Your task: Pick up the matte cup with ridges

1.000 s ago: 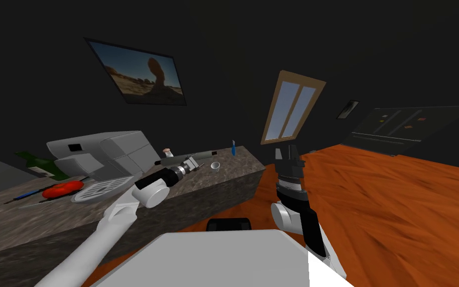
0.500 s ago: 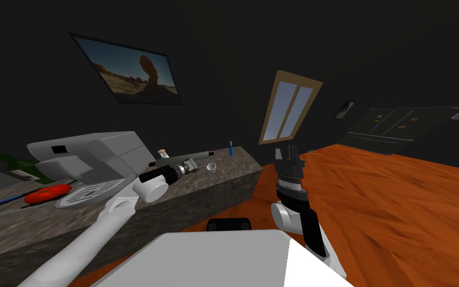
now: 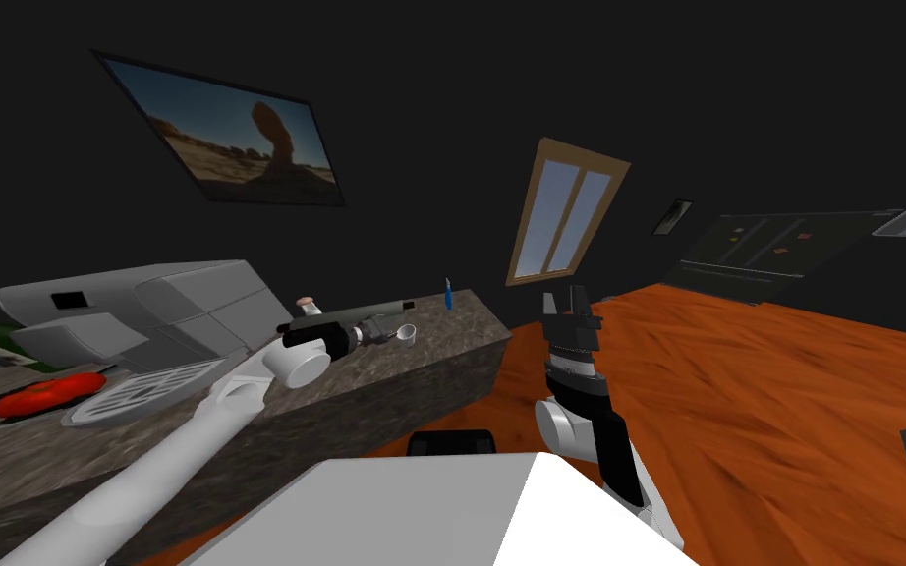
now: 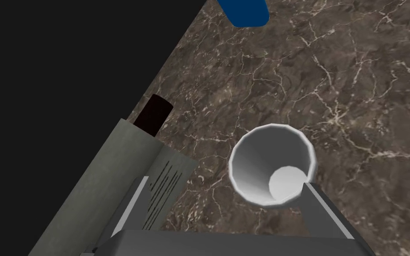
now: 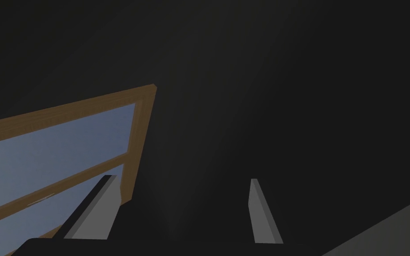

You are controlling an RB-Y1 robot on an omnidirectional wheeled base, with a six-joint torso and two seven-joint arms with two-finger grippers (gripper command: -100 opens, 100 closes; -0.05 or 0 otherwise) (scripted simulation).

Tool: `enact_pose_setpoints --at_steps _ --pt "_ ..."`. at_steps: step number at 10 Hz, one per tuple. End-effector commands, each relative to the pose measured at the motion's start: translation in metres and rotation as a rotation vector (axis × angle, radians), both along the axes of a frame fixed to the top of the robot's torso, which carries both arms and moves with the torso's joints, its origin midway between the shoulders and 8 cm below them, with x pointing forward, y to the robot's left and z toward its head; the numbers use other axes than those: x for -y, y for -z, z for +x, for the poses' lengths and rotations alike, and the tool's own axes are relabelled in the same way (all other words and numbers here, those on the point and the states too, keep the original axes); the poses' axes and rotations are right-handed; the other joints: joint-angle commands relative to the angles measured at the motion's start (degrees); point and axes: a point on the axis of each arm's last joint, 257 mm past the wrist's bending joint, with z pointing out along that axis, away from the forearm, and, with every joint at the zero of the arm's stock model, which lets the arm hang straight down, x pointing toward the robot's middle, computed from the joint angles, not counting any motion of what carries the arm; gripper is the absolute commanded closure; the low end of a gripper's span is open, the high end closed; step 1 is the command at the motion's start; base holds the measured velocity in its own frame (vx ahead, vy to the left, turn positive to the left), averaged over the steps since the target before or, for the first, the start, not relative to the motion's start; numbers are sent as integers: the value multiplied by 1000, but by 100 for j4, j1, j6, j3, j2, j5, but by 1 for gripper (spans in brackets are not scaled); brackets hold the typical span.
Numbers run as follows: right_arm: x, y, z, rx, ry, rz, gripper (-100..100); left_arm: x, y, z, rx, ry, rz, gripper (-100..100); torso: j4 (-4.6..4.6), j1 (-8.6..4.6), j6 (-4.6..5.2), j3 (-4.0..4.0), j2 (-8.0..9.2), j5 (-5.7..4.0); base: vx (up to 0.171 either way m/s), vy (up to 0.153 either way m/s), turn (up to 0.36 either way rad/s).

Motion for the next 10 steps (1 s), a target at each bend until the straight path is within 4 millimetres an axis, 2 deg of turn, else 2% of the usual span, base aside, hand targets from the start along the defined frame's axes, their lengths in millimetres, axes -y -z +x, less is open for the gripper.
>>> enact_pose_setpoints --at_steps 1,2,7,10 --pt "0 0 0 0 0 0 0 -12 13 -3 -78 -32 -4 -100 0 0 0 0 0 0 50 -140 -45" --pt "0 0 0 0 0 0 0 -13 16 -5 -89 -34 0 -100 -1 -14 0 -2 -4 -3 43 -116 -5" --pt "0 0 0 0 0 0 0 -58 59 -24 -325 -155 11 -100 -3 -18 -1 -7 -13 -4 62 -133 -28" --pt "0 0 0 0 0 0 0 -76 83 -40 -432 -213 17 -100 -1 -8 -1 -2 -3 -2 49 -116 -18"
